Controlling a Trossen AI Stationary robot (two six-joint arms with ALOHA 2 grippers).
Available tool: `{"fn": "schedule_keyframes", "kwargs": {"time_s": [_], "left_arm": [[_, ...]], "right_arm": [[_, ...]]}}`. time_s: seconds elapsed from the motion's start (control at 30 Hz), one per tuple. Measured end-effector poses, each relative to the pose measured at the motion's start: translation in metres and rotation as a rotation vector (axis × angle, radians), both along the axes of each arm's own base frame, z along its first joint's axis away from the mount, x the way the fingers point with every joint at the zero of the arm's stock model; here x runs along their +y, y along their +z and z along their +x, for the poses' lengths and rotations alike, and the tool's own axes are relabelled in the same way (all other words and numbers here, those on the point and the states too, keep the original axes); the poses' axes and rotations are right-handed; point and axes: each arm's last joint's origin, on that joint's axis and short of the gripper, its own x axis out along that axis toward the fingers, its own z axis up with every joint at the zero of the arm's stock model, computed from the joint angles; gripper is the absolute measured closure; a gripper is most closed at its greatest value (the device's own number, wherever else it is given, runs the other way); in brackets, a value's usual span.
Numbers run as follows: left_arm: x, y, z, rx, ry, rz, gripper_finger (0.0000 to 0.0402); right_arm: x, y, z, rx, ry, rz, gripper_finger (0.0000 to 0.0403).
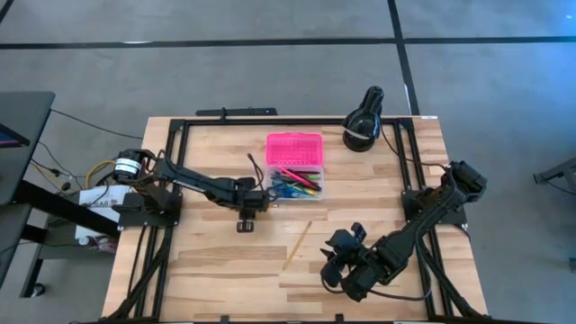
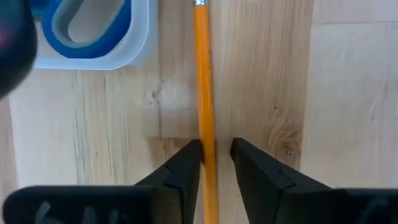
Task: Pick & place school supplies into a supply box
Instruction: Put the orange pencil into the pink supply box
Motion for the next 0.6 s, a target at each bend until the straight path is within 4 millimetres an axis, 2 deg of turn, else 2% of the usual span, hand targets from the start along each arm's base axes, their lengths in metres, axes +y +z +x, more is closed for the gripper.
{"fn": "schedule_keyframes", "kwargs": {"time_s": [0.6], "left_arm": [[-0.027,-0.001,-0.007,0.025,0.071,-0.009,0.0360]], "right_arm": [[0.000,0.000,0.000,0.005,0.020,-0.016,0.0286]]}}
